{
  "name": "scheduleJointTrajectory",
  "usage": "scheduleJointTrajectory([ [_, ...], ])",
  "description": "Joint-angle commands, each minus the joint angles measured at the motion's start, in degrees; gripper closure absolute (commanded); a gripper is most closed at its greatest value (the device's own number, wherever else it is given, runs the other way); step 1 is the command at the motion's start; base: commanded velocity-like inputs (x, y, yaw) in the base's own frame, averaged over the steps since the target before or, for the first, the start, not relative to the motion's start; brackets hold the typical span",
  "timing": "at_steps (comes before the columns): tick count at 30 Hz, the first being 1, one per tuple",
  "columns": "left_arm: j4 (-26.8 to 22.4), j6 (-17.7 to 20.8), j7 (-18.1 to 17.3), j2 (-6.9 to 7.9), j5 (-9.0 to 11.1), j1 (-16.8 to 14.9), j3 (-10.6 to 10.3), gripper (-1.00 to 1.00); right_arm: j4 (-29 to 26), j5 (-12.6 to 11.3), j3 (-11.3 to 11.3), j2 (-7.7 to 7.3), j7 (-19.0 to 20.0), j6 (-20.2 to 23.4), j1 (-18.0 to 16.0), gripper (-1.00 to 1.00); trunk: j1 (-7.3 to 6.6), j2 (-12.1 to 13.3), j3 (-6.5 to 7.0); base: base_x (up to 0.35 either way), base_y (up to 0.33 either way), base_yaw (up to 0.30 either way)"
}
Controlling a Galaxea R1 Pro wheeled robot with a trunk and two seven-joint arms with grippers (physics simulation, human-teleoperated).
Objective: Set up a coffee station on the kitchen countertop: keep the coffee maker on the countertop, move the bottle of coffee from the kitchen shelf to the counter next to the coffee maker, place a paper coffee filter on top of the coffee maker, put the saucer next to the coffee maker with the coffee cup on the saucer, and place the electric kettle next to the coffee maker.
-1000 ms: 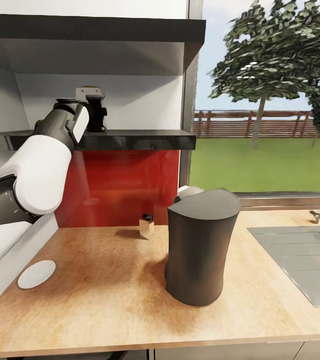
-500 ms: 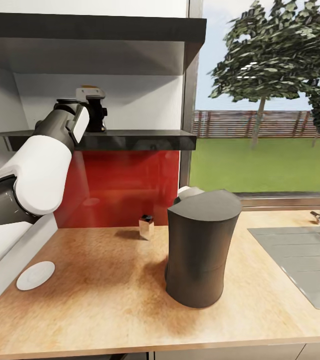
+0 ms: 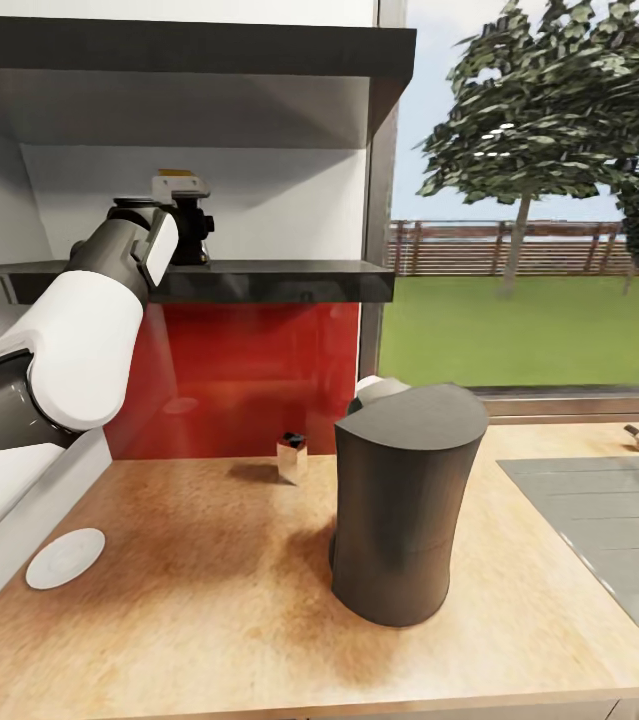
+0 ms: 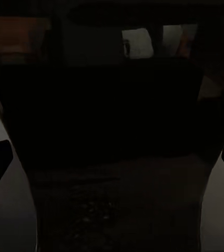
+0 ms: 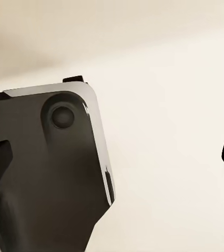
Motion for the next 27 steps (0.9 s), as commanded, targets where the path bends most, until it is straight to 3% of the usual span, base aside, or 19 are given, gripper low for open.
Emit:
scheduleJointTrajectory([
  [1, -0.1, 0.2, 0.1, -0.05, 0.0, 0.0, 0.3, -1.00, 0.0, -0.3, -0.2, 0.01, 0.0, -0.2, 0.0, -1.00, 0.02, 0.0, -0.03, 0.003, 0.000, 0.000],
  [6, -0.1, 0.2, -0.4, -0.05, 0.0, 0.0, 0.3, -1.00, 0.0, -0.3, -0.2, 0.01, 0.0, -0.2, 0.0, -1.00, 0.02, 0.0, -0.03, 0.001, 0.000, 0.000],
  [7, -0.1, 0.3, -0.5, -0.05, 0.0, 0.0, 0.3, 1.00, 0.0, -0.3, -0.2, 0.01, 0.0, -0.2, 0.0, -1.00, 0.02, 0.0, -0.03, 0.000, 0.000, 0.000],
  [27, -0.2, 0.5, -0.7, 0.03, 0.1, 0.0, 0.4, 1.00, 0.0, -0.3, -0.2, 0.01, 0.1, -0.2, 0.0, -1.00, 0.02, 0.0, -0.03, 0.000, 0.000, 0.000],
])
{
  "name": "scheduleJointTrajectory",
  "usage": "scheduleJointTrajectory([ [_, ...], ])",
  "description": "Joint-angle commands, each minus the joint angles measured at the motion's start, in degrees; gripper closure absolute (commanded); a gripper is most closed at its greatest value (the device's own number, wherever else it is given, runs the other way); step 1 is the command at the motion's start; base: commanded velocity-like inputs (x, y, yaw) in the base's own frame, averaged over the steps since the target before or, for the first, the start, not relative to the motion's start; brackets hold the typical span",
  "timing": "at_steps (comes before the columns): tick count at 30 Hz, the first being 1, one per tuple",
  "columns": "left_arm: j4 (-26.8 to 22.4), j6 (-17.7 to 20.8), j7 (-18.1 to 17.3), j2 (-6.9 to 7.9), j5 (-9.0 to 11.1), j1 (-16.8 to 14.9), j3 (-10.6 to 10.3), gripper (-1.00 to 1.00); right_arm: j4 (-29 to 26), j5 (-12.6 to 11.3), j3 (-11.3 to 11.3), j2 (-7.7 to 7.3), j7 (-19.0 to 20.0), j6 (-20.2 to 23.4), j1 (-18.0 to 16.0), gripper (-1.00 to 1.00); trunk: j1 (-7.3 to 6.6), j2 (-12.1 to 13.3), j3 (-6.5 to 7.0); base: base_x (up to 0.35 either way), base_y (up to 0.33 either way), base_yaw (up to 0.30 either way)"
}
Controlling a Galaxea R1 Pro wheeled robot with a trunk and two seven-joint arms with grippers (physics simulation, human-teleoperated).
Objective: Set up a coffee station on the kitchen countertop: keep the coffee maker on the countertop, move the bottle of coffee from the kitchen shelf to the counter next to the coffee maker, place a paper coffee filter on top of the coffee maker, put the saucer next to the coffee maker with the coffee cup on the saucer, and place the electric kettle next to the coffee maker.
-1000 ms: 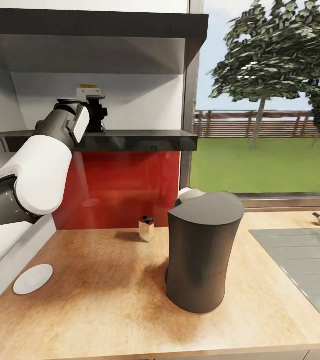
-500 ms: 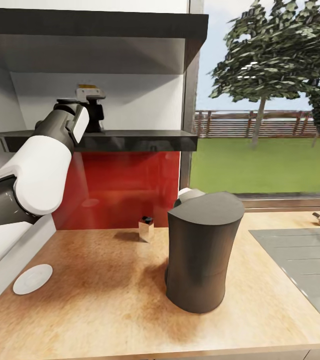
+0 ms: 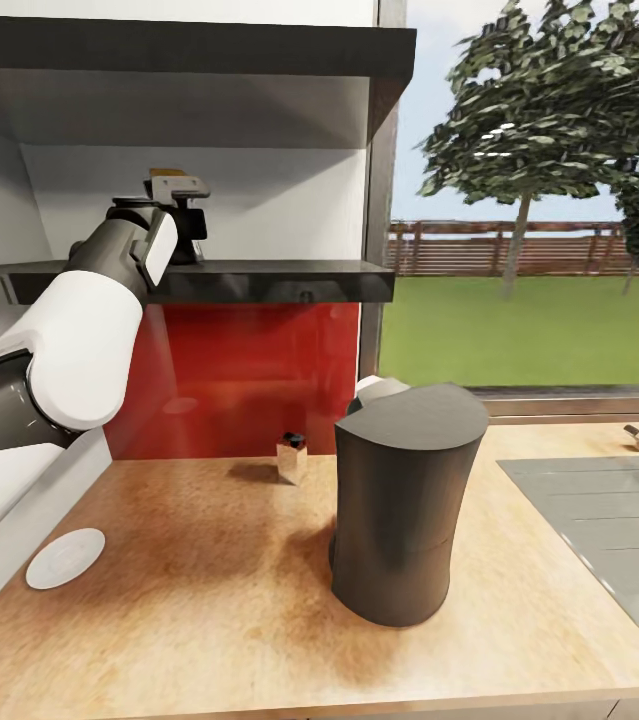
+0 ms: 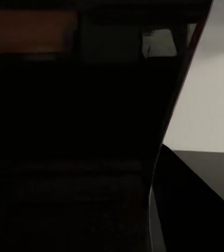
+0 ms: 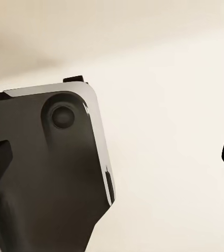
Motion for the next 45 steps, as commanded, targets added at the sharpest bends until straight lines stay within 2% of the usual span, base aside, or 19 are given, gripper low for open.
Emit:
scheduleJointTrajectory([
  [1, -0.1, 0.2, 0.0, -0.05, -0.2, 0.0, 0.2, 1.00, 0.0, -0.3, -0.2, 0.01, 0.0, -0.2, 0.0, -1.00, 0.02, 0.0, -0.03, 0.000, 0.000, 0.000],
  [22, -0.2, 2.4, -0.4, -0.18, -0.2, -0.1, -0.4, 1.00, 0.0, -0.3, -0.2, 0.05, 0.0, -0.2, 0.0, -1.00, 0.02, 0.0, -0.03, 0.000, 0.000, 0.000],
  [31, -0.2, 3.2, -2.1, -0.26, -0.2, -0.4, -0.4, 1.00, 0.0, -0.3, -0.3, 0.03, 0.0, -0.2, 0.0, -1.00, 0.02, 0.0, -0.03, -0.068, 0.000, 0.000],
  [37, -4.2, 4.8, -3.4, -0.30, -0.2, -0.2, -0.6, 1.00, 0.0, -0.3, -0.3, 0.09, 0.0, -0.2, 0.0, -1.00, 0.02, 0.0, -0.03, -0.301, 0.000, 0.000],
  [40, -6.6, 6.9, -4.0, -0.31, -0.2, -0.1, -0.7, 1.00, 0.0, -0.3, -0.3, 0.11, 0.0, -0.2, 0.0, -1.00, 0.02, 0.0, -0.03, -0.332, 0.000, 0.000],
  [45, -7.6, 8.1, -5.3, -0.31, -0.3, -0.1, -0.7, 1.00, 0.0, -0.3, -0.3, 0.17, 0.0, -0.2, 0.0, -1.00, 0.02, 0.0, -0.03, -0.336, 0.000, 0.000],
])
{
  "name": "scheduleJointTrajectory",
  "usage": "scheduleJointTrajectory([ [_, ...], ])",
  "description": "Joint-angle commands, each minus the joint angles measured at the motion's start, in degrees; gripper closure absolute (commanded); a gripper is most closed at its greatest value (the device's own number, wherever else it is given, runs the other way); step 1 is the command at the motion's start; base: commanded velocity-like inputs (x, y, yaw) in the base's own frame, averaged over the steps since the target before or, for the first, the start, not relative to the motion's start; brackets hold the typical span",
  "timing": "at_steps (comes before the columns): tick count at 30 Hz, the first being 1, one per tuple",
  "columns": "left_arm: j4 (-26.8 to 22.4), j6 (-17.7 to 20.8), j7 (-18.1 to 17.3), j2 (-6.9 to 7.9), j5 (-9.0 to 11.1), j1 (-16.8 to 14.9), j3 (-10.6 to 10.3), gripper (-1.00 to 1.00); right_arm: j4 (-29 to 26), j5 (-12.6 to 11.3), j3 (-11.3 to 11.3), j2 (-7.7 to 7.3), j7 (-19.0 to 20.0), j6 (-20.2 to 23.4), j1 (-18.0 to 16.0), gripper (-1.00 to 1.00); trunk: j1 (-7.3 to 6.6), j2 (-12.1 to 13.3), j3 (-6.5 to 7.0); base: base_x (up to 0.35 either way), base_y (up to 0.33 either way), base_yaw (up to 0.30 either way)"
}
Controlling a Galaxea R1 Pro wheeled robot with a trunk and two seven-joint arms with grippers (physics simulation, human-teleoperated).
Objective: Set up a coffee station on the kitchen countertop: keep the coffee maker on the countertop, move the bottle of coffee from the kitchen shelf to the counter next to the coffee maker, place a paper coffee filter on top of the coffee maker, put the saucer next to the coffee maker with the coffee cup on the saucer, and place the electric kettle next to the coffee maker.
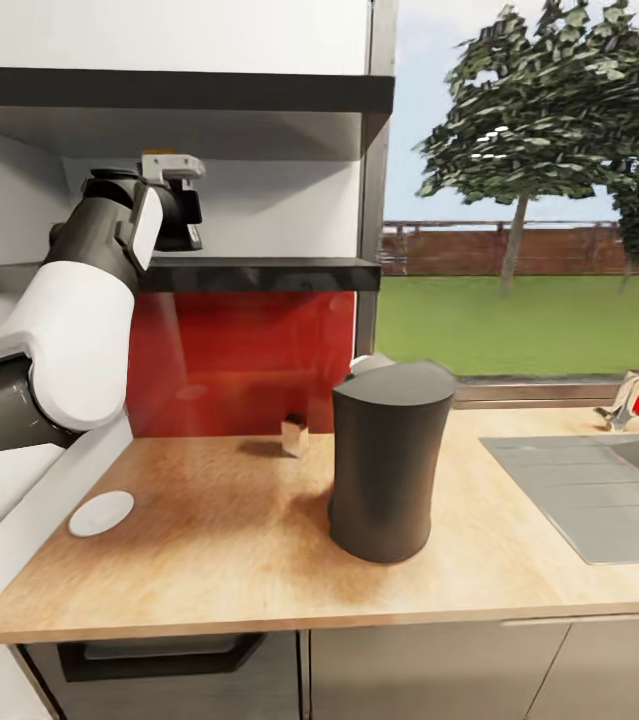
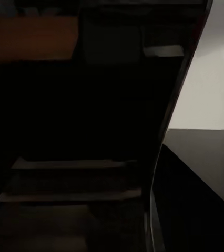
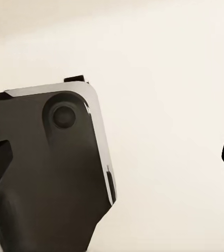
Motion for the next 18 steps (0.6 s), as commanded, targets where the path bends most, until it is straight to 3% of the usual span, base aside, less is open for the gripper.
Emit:
scheduleJointTrajectory([
  [1, -0.1, 0.3, -0.4, -0.08, -0.4, 0.0, 0.4, 1.00, 0.0, -0.3, -0.2, 0.01, 0.0, -0.2, 0.0, -1.00, -0.02, 0.0, -0.03, -0.337, 0.000, 0.000],
  [10, -0.2, 0.4, -0.7, -0.08, -0.4, 0.0, 0.4, 1.00, 0.0, -0.3, -0.2, 0.02, 0.1, -0.2, 0.0, -1.00, -0.02, 0.0, -0.03, -0.303, 0.000, 0.000],
  [18, -0.2, 0.4, -0.8, -0.08, -0.4, 0.0, 0.4, 1.00, 0.0, -0.3, -0.2, 0.02, 0.1, -0.2, 0.0, -1.00, -0.02, 0.0, -0.03, -0.045, 0.000, -0.019],
])
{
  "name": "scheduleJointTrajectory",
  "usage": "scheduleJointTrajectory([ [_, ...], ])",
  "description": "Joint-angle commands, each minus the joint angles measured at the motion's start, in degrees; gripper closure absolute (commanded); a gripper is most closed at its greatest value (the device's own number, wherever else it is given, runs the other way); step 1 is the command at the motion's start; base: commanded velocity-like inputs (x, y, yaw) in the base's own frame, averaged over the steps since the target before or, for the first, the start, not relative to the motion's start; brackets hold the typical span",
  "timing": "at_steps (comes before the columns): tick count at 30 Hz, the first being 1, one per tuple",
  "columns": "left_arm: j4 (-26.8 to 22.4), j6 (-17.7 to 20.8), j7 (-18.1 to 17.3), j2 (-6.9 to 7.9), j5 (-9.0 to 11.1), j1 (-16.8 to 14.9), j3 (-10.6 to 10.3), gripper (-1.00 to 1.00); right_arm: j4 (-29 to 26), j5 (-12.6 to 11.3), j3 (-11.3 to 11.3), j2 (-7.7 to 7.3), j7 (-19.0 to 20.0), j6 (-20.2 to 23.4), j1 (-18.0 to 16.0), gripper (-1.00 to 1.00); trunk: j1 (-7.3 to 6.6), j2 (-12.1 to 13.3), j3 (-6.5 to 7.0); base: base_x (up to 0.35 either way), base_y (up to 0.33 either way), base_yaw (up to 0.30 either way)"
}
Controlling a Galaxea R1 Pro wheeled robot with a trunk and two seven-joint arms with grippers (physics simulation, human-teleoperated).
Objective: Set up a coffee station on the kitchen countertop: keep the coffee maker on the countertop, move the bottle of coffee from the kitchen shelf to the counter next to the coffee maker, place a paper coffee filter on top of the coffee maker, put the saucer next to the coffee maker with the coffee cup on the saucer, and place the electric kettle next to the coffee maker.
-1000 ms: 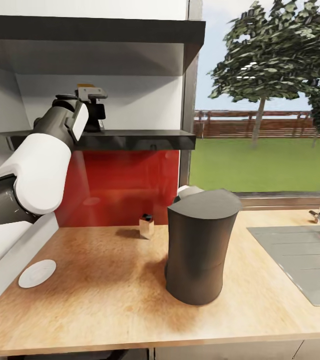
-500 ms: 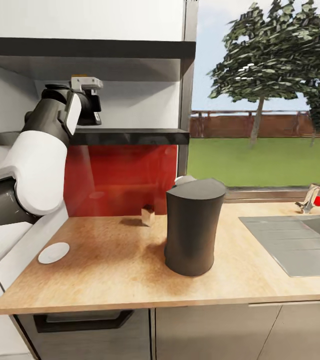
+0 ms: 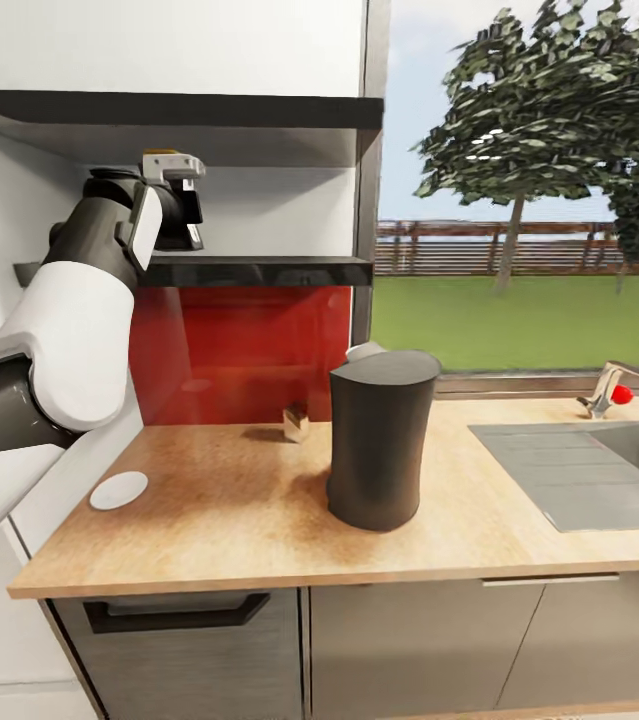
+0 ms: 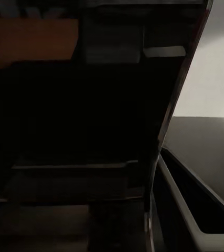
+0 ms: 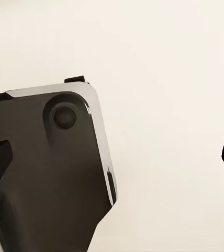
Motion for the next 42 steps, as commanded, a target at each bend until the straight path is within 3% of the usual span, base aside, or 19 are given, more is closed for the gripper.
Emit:
scheduleJointTrajectory([
  [1, -0.1, 0.2, -0.3, -0.08, -0.4, 0.0, 0.4, 1.00, 0.0, -0.3, -0.2, 0.01, 0.0, -0.2, 0.0, -1.00, 0.02, 0.0, -0.02, -0.005, 0.000, -0.159],
  [5, -0.1, 0.2, -1.1, -0.08, -0.4, 0.0, 0.4, 1.00, 0.0, -0.3, -0.2, 0.01, 0.0, -0.2, 0.0, -1.00, 0.02, 0.0, 0.04, -0.002, 0.000, -0.214],
  [10, -1.6, 0.2, -8.7, 0.65, -0.7, 0.0, 0.4, 1.00, -0.1, -0.3, -0.2, 0.01, 0.0, -0.2, 0.0, -1.00, 0.02, 0.0, 0.13, 0.000, 0.000, -0.236],
  [12, -3.4, 0.2, -11.0, 1.58, -0.7, 0.1, 0.4, 1.00, -0.1, -0.3, -0.2, 0.01, 0.0, -0.2, 0.0, -1.00, 0.02, 0.0, 0.14, 0.000, 0.000, -0.104],
  [20, -7.6, 1.4, -26.3, 8.54, -0.9, 0.1, 0.4, 1.00, -0.2, -0.4, -0.2, 0.08, 0.0, -0.2, 0.0, -1.00, 0.02, 0.0, 0.15, -0.001, 0.000, -0.021],
  [26, -7.8, 1.9, -29.0, 10.23, -1.0, 1.7, 0.4, 1.00, -0.3, -0.4, -0.1, 0.17, 0.0, -0.2, 0.0, -1.00, 0.02, 0.0, 0.15, -0.146, 0.000, -0.001],
  [42, -7.8, 2.0, -29.2, 10.29, -0.9, 2.9, -2.1, 1.00, -0.3, -0.4, -0.1, 0.19, 0.0, -0.2, 0.0, -1.00, 0.02, 0.0, 0.15, -0.323, -0.029, 0.000],
])
